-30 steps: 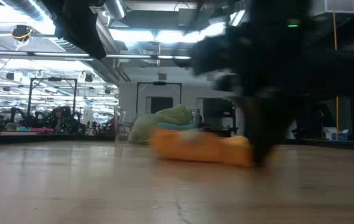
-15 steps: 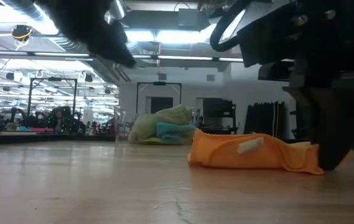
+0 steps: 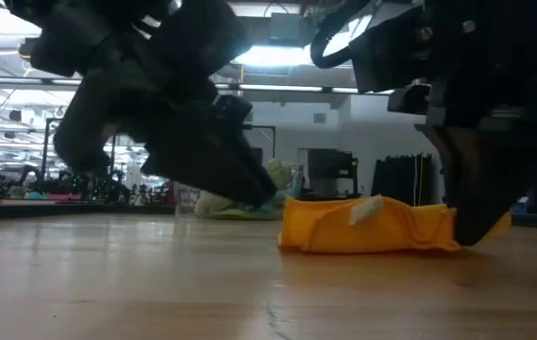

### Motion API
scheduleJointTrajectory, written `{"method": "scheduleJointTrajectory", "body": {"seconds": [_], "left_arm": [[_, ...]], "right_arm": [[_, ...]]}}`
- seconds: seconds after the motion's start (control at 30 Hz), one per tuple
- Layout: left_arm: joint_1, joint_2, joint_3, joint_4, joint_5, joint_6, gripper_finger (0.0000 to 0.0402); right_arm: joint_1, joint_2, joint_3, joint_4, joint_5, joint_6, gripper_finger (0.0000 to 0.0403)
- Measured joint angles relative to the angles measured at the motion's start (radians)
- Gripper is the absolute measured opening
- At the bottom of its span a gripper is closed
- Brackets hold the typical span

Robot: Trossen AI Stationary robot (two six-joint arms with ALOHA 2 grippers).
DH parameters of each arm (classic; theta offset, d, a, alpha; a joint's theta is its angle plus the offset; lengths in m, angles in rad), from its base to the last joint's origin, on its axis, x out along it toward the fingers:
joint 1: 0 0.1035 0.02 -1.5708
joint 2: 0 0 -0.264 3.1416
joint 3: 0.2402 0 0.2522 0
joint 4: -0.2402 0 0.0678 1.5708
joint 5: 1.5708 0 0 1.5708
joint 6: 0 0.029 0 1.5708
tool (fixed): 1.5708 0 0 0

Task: Fold microfiber towels
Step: Fold the orange towel

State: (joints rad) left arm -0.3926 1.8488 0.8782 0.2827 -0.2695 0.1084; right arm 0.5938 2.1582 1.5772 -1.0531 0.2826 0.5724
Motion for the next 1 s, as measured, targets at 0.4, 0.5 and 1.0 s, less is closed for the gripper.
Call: {"method": "scheduleJointTrajectory", "body": {"seconds": [0.4, 0.5, 1.0], "left_arm": [[0.030, 0.020, 0.022, 0.018, 0.143, -0.078, 0.0190], [0.026, 0.021, 0.022, 0.034, 0.133, -0.078, 0.0200], [0.030, 0.145, 0.022, 0.146, 0.049, -0.138, 0.0204]], "right_arm": [[0.000, 0.000, 0.001, 0.009, 0.062, 0.003, 0.0009], [-0.004, -0.001, 0.001, 0.009, 0.105, 0.028, 0.0009], [-0.014, -0.002, 0.002, 0.024, 0.128, 0.027, 0.0009]]}}
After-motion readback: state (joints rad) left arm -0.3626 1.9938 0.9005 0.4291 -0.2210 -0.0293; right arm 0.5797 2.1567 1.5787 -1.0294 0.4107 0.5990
